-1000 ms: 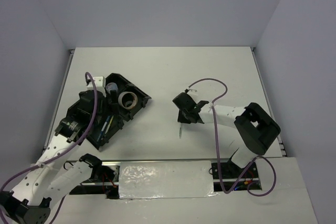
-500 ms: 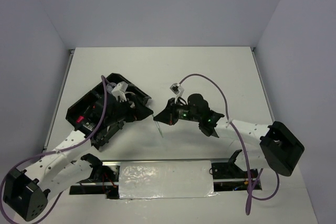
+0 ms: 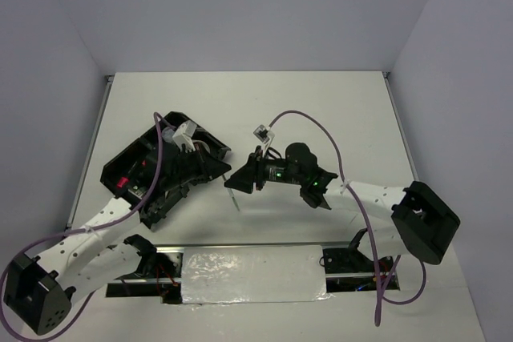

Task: Sort the stationery into containers
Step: Pick up the pen from the center of the board, then place the pen in the storage box.

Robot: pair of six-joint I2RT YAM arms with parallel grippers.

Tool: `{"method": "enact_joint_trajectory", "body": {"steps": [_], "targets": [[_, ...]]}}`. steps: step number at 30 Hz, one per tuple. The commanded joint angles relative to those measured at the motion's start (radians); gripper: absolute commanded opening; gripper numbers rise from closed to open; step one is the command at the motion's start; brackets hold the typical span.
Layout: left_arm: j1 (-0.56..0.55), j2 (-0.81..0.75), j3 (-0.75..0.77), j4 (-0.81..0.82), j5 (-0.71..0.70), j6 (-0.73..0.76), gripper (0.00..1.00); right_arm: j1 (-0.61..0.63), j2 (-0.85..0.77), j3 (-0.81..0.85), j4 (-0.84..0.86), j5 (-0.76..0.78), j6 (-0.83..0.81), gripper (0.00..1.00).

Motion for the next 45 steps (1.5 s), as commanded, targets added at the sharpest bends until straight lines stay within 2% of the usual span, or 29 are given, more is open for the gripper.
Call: {"method": "enact_joint_trajectory", "body": {"steps": [1, 2, 3, 4, 5, 7, 10, 16, 18, 22, 24, 29, 30, 33, 34, 37, 40, 45], "targets": [[0.0, 0.016, 0.123, -0.17, -0.115, 0.128, 0.0, 0.009, -0.025, 0.051, 0.019, 0.034, -0.016, 0.61], [0.001, 0.021, 0.163, -0.245, -0.18, 0.171, 0.0, 0.007, -0.046, 0.053, -0.018, 0.064, -0.027, 0.82], [0.001, 0.027, 0.205, -0.411, -0.343, 0.253, 0.0, 0.001, -0.059, 0.054, -0.112, 0.096, -0.052, 0.89], [0.001, 0.051, 0.296, -0.496, -0.452, 0.289, 0.0, 0.001, -0.088, 0.056, -0.164, 0.17, -0.066, 0.89], [0.001, 0.065, 0.371, -0.638, -0.657, 0.35, 0.0, -0.006, -0.106, 0.051, -0.261, 0.214, -0.088, 0.89], [0.001, 0.122, 0.435, -0.753, -0.85, 0.395, 0.0, -0.014, -0.144, 0.044, -0.337, 0.319, -0.105, 0.9], [0.006, 0.203, 0.522, -0.912, -1.104, 0.418, 0.0, -0.026, -0.226, 0.016, -0.425, 0.384, -0.133, 0.92], [0.019, 0.346, 0.544, -1.008, -1.3, 0.431, 0.0, -0.03, -0.367, -0.012, -0.528, 0.426, -0.168, 0.94], [0.023, 0.377, 0.52, -1.011, -1.318, 0.405, 0.0, -0.031, -0.423, -0.028, -0.563, 0.444, -0.181, 0.94], [0.03, 0.369, 0.461, -0.922, -1.277, 0.454, 0.01, -0.033, -0.522, -0.045, -0.613, 0.47, -0.199, 0.97], [0.033, 0.362, 0.44, -0.881, -1.251, 0.49, 0.11, -0.033, -0.572, -0.047, -0.632, 0.476, -0.21, 0.99], [0.046, 0.351, 0.414, -0.822, -1.199, 0.518, 0.19, -0.033, -0.646, -0.042, -0.681, 0.483, -0.214, 1.0], [0.047, 0.346, 0.412, -0.821, -1.184, 0.518, 0.23, -0.033, -0.655, -0.042, -0.686, 0.483, -0.213, 1.0], [0.049, 0.331, 0.403, -0.813, -1.159, 0.521, 0.52, -0.033, -0.68, -0.032, -0.719, 0.487, -0.219, 1.0], [0.05, 0.326, 0.403, -0.81, -1.154, 0.515, 0.69, -0.033, -0.686, -0.027, -0.733, 0.499, -0.221, 1.0], [0.052, 0.297, 0.397, -0.799, -1.125, 0.517, 0.89, -0.033, -0.714, 0.005, -0.785, 0.506, -0.231, 1.0], [0.052, 0.265, 0.415, -0.827, -1.107, 0.484, 0.98, -0.033, -0.749, 0.05, -0.859, 0.553, -0.244, 1.0], [0.053, 0.13, 0.438, -0.835, -1.024, 0.464, 0.99, -0.033, -0.81, 0.163, -1.075, 0.693, -0.283, 1.0]]}}
